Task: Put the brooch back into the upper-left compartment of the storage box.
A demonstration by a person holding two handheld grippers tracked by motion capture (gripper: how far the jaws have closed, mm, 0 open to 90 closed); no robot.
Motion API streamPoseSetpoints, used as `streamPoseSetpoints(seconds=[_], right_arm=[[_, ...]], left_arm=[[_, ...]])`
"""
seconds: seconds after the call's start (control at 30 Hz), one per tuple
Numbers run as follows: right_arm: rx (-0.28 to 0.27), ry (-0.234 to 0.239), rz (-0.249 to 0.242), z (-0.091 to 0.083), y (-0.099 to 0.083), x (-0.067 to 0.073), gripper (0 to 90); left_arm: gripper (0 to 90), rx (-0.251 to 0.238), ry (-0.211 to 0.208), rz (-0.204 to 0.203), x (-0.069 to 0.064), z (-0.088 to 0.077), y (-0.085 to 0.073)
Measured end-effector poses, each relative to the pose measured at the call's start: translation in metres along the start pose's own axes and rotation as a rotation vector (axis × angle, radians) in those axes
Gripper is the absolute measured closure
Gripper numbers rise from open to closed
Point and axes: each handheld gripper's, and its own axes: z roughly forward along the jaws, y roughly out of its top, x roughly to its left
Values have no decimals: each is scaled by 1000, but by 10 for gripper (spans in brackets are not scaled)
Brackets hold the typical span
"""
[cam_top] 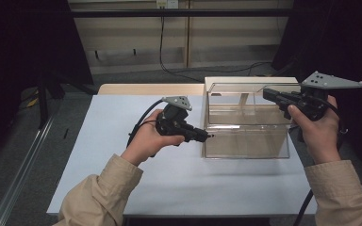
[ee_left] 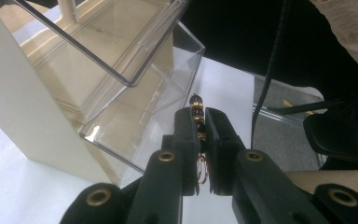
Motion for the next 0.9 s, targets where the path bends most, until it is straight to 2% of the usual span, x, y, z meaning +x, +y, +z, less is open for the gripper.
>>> streamPoseSetpoints(seconds=[0.23,0.3,0.47,0.9], right_arm=[[0,-1,-1,0,0,0,900],[0,-2,-2,0,0,0,900],[0,-2,-2,0,0,0,900],[1,-3,-3,0,0,1,900]], left_arm=[[843,-17,6,-3,2,-5,4],[843,-26,4,-14,3,-6,4],[843,-18,18,-12,6,-8,6],[843,-31,20,-5,6,-12,17]])
